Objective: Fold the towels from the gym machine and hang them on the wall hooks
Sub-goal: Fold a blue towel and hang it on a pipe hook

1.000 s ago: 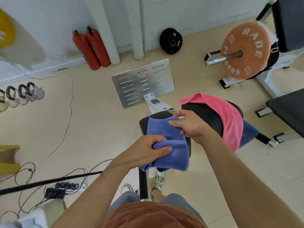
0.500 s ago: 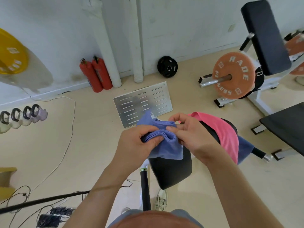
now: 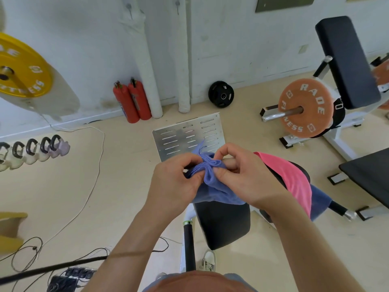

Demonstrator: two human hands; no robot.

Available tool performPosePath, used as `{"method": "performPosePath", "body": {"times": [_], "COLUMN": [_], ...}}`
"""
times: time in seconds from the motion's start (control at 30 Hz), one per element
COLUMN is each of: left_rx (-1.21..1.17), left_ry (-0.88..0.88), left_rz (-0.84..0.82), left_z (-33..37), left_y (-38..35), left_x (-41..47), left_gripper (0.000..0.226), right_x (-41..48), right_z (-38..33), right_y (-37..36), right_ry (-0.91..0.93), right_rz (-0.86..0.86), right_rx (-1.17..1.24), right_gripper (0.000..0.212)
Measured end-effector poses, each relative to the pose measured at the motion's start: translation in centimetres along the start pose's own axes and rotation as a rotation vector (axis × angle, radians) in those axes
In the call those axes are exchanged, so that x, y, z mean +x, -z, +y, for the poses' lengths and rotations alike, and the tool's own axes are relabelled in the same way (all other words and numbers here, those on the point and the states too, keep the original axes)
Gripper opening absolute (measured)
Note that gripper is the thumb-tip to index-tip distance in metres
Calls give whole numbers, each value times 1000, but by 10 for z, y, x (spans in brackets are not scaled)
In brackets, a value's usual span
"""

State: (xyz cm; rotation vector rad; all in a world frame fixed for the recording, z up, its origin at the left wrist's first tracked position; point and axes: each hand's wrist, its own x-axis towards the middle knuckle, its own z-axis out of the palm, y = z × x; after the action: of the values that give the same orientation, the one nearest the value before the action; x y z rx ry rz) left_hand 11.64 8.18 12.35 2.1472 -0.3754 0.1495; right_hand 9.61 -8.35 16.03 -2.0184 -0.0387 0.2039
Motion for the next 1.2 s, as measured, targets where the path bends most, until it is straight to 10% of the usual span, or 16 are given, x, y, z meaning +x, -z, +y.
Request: {"method": "performPosePath", "body": {"times": [0.2, 0.73, 1.2], "left_rx": [6, 438, -317], "left_ry": [3, -66, 40], "left_rz": [-94, -288, -245], "left_z": [1, 0, -9], "left_y": [6, 18, 93], "left_x": [8, 21, 1], "left_gripper": [49, 26, 28], "right_x": [1, 20, 35], "right_z": [-9, -5, -11], "right_y": [7, 31, 11], "right_ry": [101, 243, 34], "right_rz": [-105, -97, -245], "right_rx": [-258, -175, 334], "right_gripper": [37, 20, 48]}}
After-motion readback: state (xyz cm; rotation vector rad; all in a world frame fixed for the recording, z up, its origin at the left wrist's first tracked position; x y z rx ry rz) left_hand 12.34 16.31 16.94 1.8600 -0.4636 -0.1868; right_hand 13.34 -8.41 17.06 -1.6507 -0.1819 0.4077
